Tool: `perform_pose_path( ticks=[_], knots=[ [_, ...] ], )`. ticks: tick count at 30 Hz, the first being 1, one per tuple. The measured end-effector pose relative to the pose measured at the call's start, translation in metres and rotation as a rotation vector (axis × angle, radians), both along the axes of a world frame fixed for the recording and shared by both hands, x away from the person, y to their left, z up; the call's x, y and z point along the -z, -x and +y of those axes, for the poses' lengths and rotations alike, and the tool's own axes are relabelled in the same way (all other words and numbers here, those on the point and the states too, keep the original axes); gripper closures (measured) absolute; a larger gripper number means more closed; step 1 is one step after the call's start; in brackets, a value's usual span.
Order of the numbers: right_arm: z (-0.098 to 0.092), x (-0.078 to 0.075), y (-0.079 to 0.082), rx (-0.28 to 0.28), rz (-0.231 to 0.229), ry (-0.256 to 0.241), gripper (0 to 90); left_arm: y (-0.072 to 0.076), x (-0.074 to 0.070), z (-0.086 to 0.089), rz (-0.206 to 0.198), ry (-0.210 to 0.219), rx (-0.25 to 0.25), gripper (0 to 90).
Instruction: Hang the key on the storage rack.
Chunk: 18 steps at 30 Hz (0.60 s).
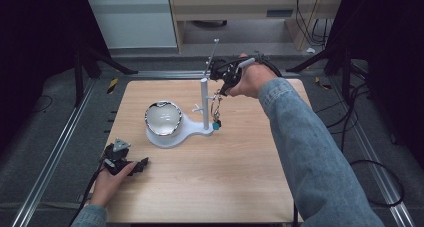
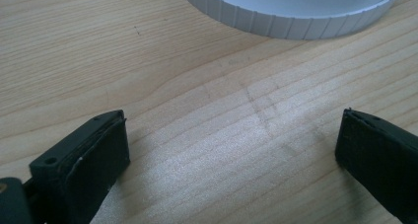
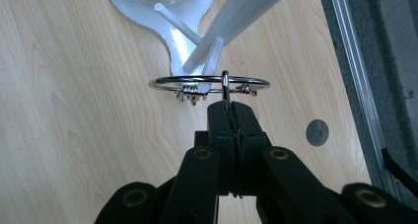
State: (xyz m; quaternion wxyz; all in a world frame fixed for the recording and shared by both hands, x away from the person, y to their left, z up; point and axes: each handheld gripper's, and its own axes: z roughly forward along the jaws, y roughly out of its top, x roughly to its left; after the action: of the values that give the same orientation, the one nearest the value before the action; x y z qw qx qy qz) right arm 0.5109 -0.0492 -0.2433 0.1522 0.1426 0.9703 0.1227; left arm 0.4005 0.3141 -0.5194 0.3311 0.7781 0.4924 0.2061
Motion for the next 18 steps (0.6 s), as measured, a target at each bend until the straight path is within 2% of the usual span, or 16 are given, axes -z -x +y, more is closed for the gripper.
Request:
perform_pose_path(
  ticks=[18],
  knots=[
    [0.007,0.012,-0.009,0.010,0.043,-0.002,88.3,0.000,0.000,0.000,-0.001,0.000,0.001,0.0]
  ],
)
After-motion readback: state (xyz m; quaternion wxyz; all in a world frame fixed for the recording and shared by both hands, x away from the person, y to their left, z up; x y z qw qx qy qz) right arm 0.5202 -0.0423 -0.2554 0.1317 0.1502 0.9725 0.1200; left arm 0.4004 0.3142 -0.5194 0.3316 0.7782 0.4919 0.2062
